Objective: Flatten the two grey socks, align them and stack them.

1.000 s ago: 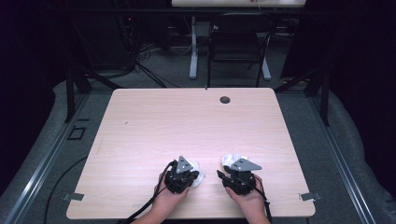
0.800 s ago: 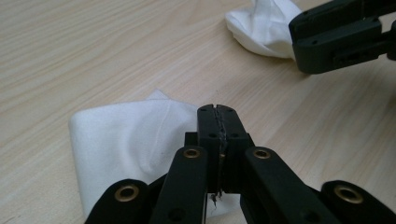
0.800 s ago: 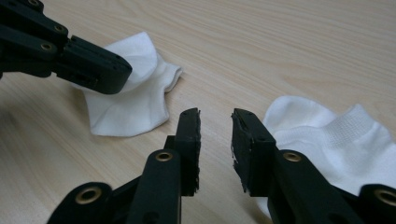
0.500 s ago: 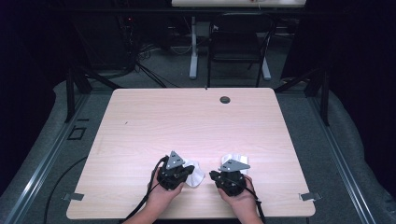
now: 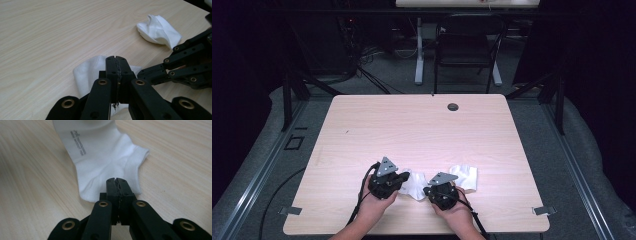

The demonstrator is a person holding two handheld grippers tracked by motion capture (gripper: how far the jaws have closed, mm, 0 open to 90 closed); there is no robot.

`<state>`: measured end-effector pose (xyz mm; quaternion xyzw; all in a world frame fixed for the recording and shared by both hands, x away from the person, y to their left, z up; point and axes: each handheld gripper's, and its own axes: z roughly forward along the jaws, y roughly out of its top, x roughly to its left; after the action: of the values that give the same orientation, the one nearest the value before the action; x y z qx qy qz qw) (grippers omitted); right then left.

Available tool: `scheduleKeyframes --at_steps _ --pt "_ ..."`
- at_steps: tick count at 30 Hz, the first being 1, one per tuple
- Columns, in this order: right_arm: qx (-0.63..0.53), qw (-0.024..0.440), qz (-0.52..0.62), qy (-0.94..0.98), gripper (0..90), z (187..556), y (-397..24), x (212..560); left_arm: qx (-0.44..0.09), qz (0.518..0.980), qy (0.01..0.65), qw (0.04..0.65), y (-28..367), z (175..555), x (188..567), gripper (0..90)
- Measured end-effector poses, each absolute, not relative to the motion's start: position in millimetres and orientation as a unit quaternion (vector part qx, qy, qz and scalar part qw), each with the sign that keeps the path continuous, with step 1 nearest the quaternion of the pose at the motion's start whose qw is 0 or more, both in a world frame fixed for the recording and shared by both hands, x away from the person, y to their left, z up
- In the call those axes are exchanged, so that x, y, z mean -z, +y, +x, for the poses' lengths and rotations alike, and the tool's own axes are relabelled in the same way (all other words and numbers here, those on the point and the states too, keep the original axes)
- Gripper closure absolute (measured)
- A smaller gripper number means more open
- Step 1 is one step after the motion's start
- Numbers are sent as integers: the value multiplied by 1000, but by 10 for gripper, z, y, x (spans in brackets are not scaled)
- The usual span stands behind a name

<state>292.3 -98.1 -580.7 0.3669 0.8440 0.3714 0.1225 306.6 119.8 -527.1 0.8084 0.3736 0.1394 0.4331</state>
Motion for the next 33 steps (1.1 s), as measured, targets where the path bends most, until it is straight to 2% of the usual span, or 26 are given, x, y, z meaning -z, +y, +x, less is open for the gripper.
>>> scheduleKeyframes --at_steps 9,20,24,27,33 --pt "-370 121 367 845 900 2886 -1027 5800 -159 805 396 413 1558 3075 5292 900" --pt "-369 121 371 844 900 2867 -1038 5798 -158 801 415 401 1803 3014 5390 900" --pt "-370 123 372 843 900 2858 -1041 5802 -142 805 429 384 1917 3010 5499 896" --pt "-369 122 371 843 900 2851 -1047 5801 -137 806 435 377 1976 2988 5538 863" --pt "-365 124 369 846 898 2848 -1046 5795 -149 786 443 406 2058 2976 5442 796"
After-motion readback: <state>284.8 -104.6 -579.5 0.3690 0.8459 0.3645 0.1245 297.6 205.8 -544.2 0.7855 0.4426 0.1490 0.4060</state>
